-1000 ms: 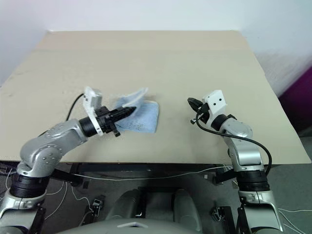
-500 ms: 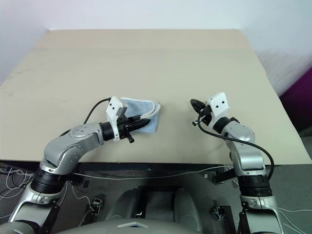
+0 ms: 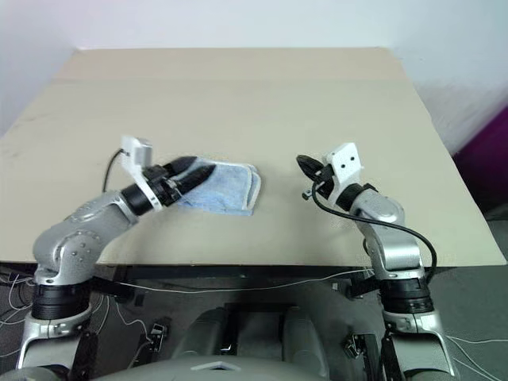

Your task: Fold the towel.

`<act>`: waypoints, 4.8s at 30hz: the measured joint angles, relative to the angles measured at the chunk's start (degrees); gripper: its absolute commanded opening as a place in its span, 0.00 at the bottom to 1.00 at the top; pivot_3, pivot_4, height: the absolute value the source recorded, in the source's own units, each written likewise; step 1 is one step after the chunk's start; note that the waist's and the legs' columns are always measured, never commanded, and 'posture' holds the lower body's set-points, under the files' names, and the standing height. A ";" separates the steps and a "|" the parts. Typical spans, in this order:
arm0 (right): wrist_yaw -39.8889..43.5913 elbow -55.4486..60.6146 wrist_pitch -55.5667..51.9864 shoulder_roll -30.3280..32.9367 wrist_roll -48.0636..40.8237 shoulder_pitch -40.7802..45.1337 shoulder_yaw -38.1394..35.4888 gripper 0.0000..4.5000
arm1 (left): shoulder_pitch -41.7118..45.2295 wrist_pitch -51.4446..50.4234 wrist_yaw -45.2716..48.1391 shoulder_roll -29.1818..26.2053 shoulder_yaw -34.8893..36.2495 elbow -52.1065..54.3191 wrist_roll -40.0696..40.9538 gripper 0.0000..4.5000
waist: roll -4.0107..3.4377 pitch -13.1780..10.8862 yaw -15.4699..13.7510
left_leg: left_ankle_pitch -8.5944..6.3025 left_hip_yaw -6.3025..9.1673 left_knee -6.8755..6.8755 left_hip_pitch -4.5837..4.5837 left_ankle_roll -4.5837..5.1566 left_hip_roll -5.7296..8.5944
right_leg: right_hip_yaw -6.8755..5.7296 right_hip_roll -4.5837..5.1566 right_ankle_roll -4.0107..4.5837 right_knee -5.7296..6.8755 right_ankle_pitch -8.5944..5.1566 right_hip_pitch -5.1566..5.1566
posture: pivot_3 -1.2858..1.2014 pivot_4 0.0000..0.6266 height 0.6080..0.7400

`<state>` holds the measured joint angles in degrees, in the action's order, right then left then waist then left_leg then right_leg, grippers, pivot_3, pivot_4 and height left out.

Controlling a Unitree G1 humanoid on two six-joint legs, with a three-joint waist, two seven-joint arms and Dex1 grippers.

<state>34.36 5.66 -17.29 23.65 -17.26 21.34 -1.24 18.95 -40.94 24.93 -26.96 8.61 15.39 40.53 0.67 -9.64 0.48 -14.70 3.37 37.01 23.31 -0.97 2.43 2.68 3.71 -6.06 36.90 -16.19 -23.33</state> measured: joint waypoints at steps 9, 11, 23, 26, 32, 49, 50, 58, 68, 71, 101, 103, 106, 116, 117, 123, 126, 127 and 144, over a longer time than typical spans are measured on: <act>2.25 -0.03 -8.82 -6.64 -2.08 6.91 9.25 0.00 | 2.23 10.10 7.18 0.11 -9.65 -7.83 -12.45 0.14 | 0.00 0.00 0.20 | 0.01 0.02 -0.01 0.03 -0.01 0.02 | -0.01 0.04 0.00 0.03 0.00 -0.07 | 0.52 0.24 1.00; 2.64 -2.86 -9.29 -7.52 -0.79 7.30 12.02 0.00 | 2.32 12.59 8.17 0.22 -11.54 -10.63 -15.45 0.14 | -0.01 0.00 0.26 | 0.01 0.01 -0.01 0.04 -0.01 0.02 | -0.01 0.03 0.00 0.04 0.00 -0.10 | 0.52 0.24 1.00; 4.01 -12.83 -8.88 -9.04 5.54 7.74 17.17 0.00 | -0.05 20.25 10.90 1.38 -15.37 -15.44 -24.72 0.14 | -0.02 0.02 0.29 | 0.01 0.01 -0.01 0.10 -0.03 0.02 | 0.00 0.09 0.00 0.09 0.00 -0.19 | 0.52 0.24 1.00; 4.25 -11.01 -8.01 -8.98 5.21 6.08 16.15 0.00 | -1.02 19.31 10.08 3.63 -11.56 -14.18 -21.35 0.14 | -0.01 0.01 0.21 | 0.01 0.03 0.00 0.13 -0.03 0.02 | -0.01 0.12 0.00 0.11 0.00 -0.21 | 0.52 0.24 1.00; 4.33 -1.43 -14.97 -6.06 -2.41 3.52 6.75 0.20 | -1.63 17.68 8.33 -0.57 1.25 -8.77 -15.55 0.13 | 0.01 0.00 0.32 | 0.01 0.03 -0.02 0.14 -0.03 0.01 | 0.00 0.12 0.00 0.14 0.00 -0.24 | 0.52 0.24 1.00; -10.06 -7.14 -51.09 -13.90 -26.61 6.85 -12.02 0.99 | -6.82 20.93 11.14 -6.58 3.44 -11.25 -18.60 0.13 | -0.01 0.00 0.38 | 0.01 0.02 -0.12 0.15 -0.02 0.07 | 0.04 0.30 0.02 0.12 0.00 -0.27 | 0.52 0.24 1.00; -10.36 -7.15 -51.25 -13.94 -26.61 7.06 -11.77 0.99 | -6.96 21.13 11.08 -6.44 3.46 -11.24 -18.60 0.13 | -0.01 0.00 0.40 | 0.01 0.02 -0.12 0.15 -0.02 0.07 | 0.03 0.29 0.02 0.12 0.00 -0.27 | 0.52 0.24 1.00; -11.04 -10.15 -52.33 -16.22 -26.27 9.98 -10.25 0.99 | -7.10 21.21 10.14 -4.70 3.48 -10.61 -18.59 0.13 | -0.01 0.01 1.07 | 0.01 0.00 -0.15 0.15 -0.02 -0.03 | 0.05 0.13 0.02 0.17 0.00 -0.35 | 0.52 0.24 1.00; -11.89 -18.62 -50.80 -21.36 -24.51 16.08 -8.29 0.95 | -7.80 21.21 9.79 -4.14 3.44 -9.59 -18.60 0.13 | -0.01 0.02 2.12 | 0.01 -0.02 -0.20 0.15 -0.03 -0.06 | 0.06 0.08 0.02 0.22 0.00 -0.42 | 0.52 0.24 1.00; -12.30 -19.82 -50.26 -21.68 -24.27 16.35 -8.48 0.79 | -8.42 21.20 9.70 -4.02 3.44 -8.93 -18.59 0.13 | -0.02 0.02 2.10 | 0.01 -0.02 -0.20 0.15 -0.02 -0.07 | 0.06 0.08 0.02 0.22 0.00 -0.42 | 0.52 0.24 1.00; -34.46 -8.49 -45.52 -10.33 -39.00 13.82 -43.13 0.01 | -6.44 21.15 10.93 -1.43 -1.24 -10.24 -18.70 0.13 | -0.04 0.00 0.26 | 0.01 -0.06 -0.15 0.21 -0.01 0.07 | 0.05 0.23 0.01 0.16 0.00 -0.35 | 0.52 0.24 1.00; -40.46 -7.22 -44.78 -8.71 -40.27 12.91 -47.25 0.01 | -4.94 21.18 11.26 -0.37 -2.57 -11.74 -18.86 0.13 | -0.04 0.01 0.27 | 0.02 -0.05 -0.15 0.21 -0.01 0.05 | 0.06 0.21 0.01 0.18 0.00 -0.34 | 0.52 0.24 1.00; -51.98 -6.79 -45.23 -8.38 -41.45 9.93 -52.84 0.01 | -2.92 21.53 12.18 1.12 -4.93 -13.02 -19.24 0.13 | -0.04 0.01 0.31 | 0.02 -0.07 -0.14 0.21 0.00 0.05 | 0.10 0.21 0.01 0.18 0.00 -0.32 | 0.52 0.24 1.00; -67.82 0.63 -46.39 -10.39 -54.06 1.21 -54.73 0.01 | -0.63 23.08 14.07 3.61 -7.94 -16.98 -20.72 0.13 | -0.12 0.01 0.51 | 0.02 -0.15 -0.08 0.19 0.02 -0.06 | 0.11 -0.02 0.00 0.22 0.00 -0.30 | 0.52 0.24 1.00; -68.41 0.83 -45.89 -10.36 -54.92 0.88 -54.53 0.10 | -0.61 23.13 14.16 3.63 -7.96 -17.19 -20.87 0.13 | -0.12 0.01 0.48 | 0.02 -0.15 -0.07 0.19 0.03 -0.06 | 0.11 -0.02 0.00 0.22 0.00 -0.30 | 0.52 0.24 1.00; -70.13 1.03 -41.78 -9.77 -60.14 -1.40 -52.41 0.47 | -0.18 24.02 14.82 4.67 -8.35 -17.93 -21.34 0.13 | -0.12 0.01 0.34 | 0.02 -0.13 -0.02 0.19 0.04 -0.05 | 0.08 -0.03 -0.01 0.20 0.00 -0.24 | 0.52 0.24 1.00; -70.85 1.55 -38.84 -9.48 -62.24 -1.91 -51.52 0.69 | -0.15 24.11 14.98 4.73 -8.40 -18.07 -21.35 0.13 | -0.13 0.01 0.41 | 0.01 -0.13 -0.02 0.18 0.04 -0.06 | 0.08 -0.04 -0.01 0.20 0.00 -0.23 | 0.52 0.24 1.00; -71.04 1.74 -38.13 -9.46 -62.55 -1.97 -51.31 0.76 | -0.15 24.12 14.99 4.73 -8.40 -18.11 -21.35 0.13 | -0.12 0.01 0.41 | 0.01 -0.13 -0.02 0.18 0.04 -0.06 | 0.08 -0.04 -0.01 0.20 0.00 -0.23 | 0.52 0.24 1.00; -55.16 2.12 -21.63 5.75 -41.32 -2.64 -33.38 0.99 | 3.34 26.10 10.34 4.63 -6.87 -25.61 -24.77 0.13 | -0.13 0.01 0.72 | 0.02 -0.17 -0.01 0.11 0.05 -0.11 | 0.10 -0.16 -0.01 0.22 0.00 -0.21 | 0.52 0.24 1.00</act>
<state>-20.80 7.78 -38.91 29.39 -58.58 18.70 -34.61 22.29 -14.84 35.27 -22.33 1.75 -10.21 15.76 0.54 -9.64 1.20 -14.69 3.20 37.00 23.41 -0.93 2.32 2.78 3.55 -6.07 37.12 -16.19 -23.55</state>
